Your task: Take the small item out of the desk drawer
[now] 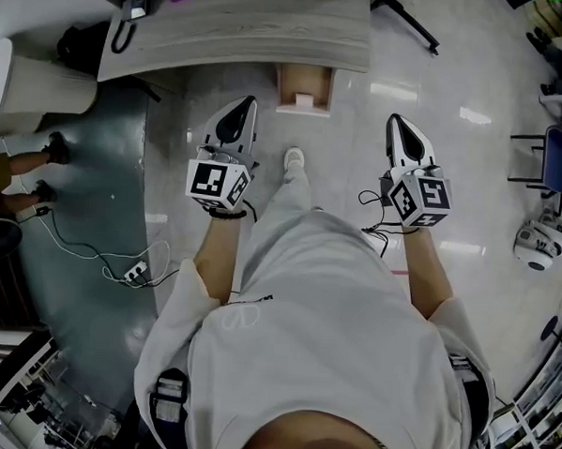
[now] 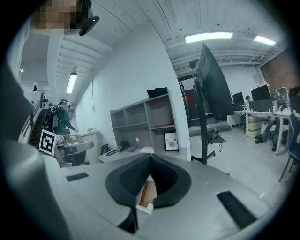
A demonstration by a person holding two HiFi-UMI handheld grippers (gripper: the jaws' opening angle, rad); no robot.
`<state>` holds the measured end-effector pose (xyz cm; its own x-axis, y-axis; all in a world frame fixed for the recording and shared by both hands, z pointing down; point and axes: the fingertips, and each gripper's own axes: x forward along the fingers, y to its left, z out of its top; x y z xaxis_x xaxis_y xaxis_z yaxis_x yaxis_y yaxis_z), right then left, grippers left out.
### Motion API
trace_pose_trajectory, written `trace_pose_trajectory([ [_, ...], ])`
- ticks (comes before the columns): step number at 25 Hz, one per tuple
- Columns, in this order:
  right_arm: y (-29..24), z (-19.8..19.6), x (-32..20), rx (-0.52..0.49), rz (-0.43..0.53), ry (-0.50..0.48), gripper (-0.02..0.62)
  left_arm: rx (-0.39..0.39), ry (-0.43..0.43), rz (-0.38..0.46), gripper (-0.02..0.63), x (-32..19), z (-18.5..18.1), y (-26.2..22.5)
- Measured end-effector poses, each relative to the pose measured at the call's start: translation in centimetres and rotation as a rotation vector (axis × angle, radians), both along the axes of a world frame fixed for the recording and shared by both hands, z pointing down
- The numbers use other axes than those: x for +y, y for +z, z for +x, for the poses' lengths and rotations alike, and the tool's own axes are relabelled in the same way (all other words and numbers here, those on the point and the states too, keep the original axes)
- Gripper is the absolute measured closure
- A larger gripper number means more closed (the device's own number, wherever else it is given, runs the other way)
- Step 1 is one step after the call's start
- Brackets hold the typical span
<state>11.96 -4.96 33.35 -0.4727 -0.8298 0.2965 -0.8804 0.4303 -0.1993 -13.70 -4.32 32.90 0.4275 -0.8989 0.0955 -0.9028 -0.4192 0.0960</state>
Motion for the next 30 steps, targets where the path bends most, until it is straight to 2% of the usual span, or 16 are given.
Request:
trace_pose_trajectory([
  [7, 2.9, -4.7, -6.3, 0.008, -0.058, -0.025, 0.597, 0.001, 0.049, -0.046, 0.607, -7.3, -1.1, 3.0],
  [13, 7.7, -8.1, -8.8, 0.072, -0.120, -0.038, 0.597, 0.007, 0.091, -0.128, 0.607, -10.9, -0.9, 7.9],
  [20, 14.4, -9.5, -10.0, 0.138, -0.225, -0.074, 0.597, 0.006, 0.091, -0.269, 0.607, -12.6, 1.2, 14.8],
  [27, 20.0, -10.0, -13.5, 0.148, -0.264, -0.088, 0.597, 0.021, 0.091, -0.381, 0.607, -14.2, 3.7, 21.7],
  [30, 22.1, -10.0, -14.0, 0.181, -0.272, -0.116, 0.597, 0.008, 0.088, -0.426, 0.607, -14.1, 4.7, 24.3],
])
